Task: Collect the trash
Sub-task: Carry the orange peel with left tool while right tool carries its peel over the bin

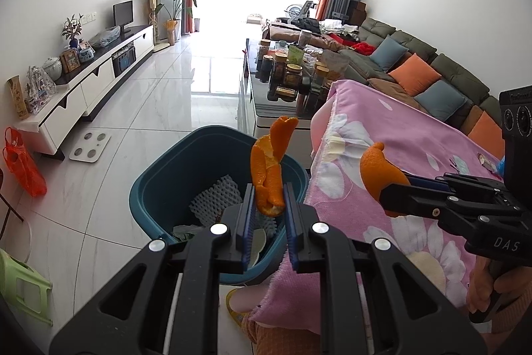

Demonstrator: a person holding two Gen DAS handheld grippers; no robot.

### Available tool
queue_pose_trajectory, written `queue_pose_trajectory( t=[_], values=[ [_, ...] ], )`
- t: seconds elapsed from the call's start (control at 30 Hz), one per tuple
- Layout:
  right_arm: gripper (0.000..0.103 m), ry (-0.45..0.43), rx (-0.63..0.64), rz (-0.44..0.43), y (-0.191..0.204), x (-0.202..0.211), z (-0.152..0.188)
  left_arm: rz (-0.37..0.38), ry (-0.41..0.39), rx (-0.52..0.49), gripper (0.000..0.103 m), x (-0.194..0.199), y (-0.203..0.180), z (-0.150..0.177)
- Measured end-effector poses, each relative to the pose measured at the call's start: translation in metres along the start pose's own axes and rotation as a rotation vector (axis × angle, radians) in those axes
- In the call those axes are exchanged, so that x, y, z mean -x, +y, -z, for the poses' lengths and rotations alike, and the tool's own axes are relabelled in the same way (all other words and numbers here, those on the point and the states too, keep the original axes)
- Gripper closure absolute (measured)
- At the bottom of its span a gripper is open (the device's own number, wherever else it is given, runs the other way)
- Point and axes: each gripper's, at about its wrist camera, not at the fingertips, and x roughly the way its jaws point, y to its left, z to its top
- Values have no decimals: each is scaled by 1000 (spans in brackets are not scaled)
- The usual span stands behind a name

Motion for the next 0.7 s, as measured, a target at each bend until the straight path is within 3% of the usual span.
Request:
queue_pose_trajectory(
  t=[0.7],
  values=[
    [89,28,-2,-19,1,-17,-10,-22,9,17,86,-9,7,-3]
  ],
)
